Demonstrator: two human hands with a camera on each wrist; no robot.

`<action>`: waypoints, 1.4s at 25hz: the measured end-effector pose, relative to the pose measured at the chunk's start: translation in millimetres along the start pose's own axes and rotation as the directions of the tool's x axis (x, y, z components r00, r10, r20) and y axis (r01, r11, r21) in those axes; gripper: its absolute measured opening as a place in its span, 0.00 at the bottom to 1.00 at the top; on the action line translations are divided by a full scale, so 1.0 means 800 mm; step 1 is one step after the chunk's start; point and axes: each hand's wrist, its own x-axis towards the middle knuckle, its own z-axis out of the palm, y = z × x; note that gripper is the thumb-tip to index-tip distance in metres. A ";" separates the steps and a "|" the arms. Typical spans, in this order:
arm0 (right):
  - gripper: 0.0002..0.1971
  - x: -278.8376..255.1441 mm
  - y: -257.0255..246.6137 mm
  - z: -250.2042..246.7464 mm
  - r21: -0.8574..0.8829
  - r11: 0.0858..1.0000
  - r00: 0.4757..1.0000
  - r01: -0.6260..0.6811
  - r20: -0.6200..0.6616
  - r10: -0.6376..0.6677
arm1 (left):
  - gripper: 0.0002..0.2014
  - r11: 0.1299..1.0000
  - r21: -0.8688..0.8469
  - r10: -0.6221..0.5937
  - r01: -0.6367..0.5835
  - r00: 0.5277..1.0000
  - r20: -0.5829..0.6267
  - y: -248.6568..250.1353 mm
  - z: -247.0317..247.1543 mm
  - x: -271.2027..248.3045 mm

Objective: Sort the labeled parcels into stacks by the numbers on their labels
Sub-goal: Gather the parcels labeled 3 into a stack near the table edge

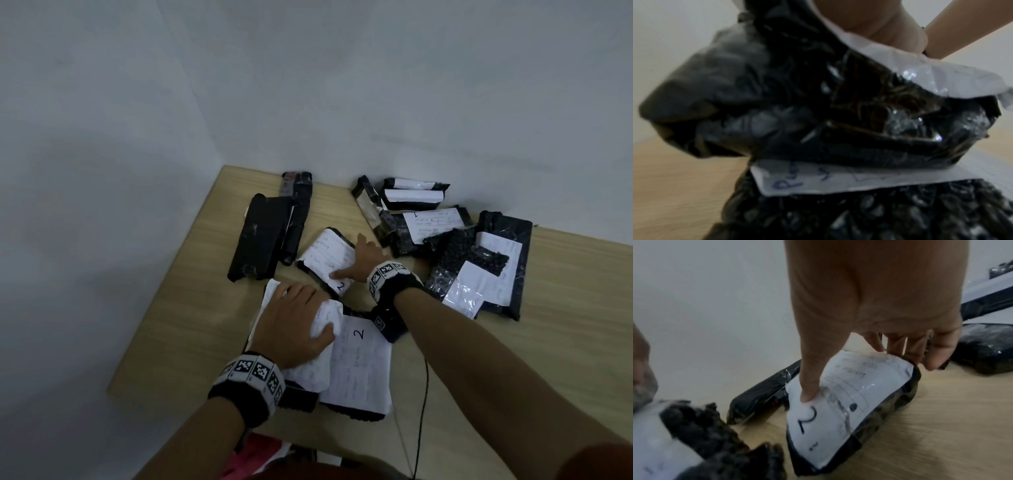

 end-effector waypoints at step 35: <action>0.09 -0.160 0.046 0.084 0.784 0.552 0.909 -0.284 0.404 -0.106 | 0.21 0.976 0.096 -0.200 0.195 0.979 0.050 -0.099 0.014 -0.026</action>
